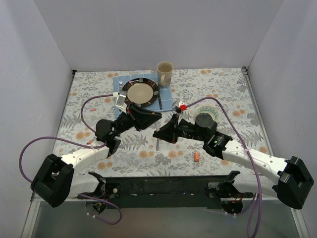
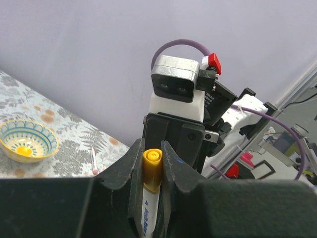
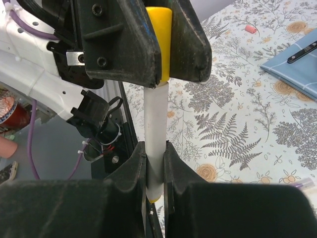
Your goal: Insert the pens into the pen caps
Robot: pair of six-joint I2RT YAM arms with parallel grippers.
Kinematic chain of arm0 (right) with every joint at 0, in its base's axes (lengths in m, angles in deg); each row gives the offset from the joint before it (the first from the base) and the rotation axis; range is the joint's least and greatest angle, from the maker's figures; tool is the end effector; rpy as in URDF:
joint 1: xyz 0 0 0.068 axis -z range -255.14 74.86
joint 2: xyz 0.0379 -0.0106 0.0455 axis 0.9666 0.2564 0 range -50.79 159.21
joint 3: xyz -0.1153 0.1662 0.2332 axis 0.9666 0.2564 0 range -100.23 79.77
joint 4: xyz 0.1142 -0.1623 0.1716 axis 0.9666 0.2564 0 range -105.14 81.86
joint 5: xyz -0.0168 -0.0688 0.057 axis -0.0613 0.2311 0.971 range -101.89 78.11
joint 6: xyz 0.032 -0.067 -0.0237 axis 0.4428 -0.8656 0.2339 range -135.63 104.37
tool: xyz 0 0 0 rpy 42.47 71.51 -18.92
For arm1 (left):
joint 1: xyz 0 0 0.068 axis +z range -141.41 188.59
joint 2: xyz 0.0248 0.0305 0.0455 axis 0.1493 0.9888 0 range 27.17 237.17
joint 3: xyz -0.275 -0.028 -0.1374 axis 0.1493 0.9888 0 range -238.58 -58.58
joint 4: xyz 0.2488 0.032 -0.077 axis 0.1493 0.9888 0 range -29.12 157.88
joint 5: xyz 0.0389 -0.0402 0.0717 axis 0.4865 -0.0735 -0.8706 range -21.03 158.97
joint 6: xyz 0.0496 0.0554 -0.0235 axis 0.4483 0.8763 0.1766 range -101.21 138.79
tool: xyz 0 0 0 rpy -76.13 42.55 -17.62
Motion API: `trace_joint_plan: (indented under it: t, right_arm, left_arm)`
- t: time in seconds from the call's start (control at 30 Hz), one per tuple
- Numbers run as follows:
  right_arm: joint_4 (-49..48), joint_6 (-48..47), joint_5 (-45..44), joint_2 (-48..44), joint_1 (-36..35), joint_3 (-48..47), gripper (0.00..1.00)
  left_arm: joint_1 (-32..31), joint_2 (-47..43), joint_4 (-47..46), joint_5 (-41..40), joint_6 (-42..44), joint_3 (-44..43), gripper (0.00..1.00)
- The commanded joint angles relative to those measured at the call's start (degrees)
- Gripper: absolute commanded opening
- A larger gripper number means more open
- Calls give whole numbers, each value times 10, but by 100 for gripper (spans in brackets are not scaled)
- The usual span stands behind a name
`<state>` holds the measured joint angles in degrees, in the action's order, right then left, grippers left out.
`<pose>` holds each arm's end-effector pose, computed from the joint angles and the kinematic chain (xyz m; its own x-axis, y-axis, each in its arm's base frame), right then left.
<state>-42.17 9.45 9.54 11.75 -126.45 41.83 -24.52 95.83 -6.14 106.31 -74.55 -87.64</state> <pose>0.1471 0.2226 0.3384 -0.3808 0.1557 -0.9115 -0.8760 0.2550 0.4095 0.1881 -0.1710 0.3417 -0.9063 -0.3565 -0.2271 0.3335 -0.2730 -0.9024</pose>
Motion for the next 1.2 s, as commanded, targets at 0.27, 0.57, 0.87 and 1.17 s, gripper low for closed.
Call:
trace_joint_plan:
  t: [0.27,0.57,0.87,1.17]
  right_arm:
    - [-102,-12,13,45,106,-200,1]
    - [-44,-65,11,74,128,-267,1]
    - [-1,-96,19,87,167,-342,1]
    - [-28,-86,146,67,124,-222,1]
  left_arm:
    - [-84,46,-119,156,-50,76,0]
    - [-140,71,-49,103,-7,86,0]
    - [-157,57,-53,114,9,93,0]
    - [-148,-92,311,-27,193,-83,43]
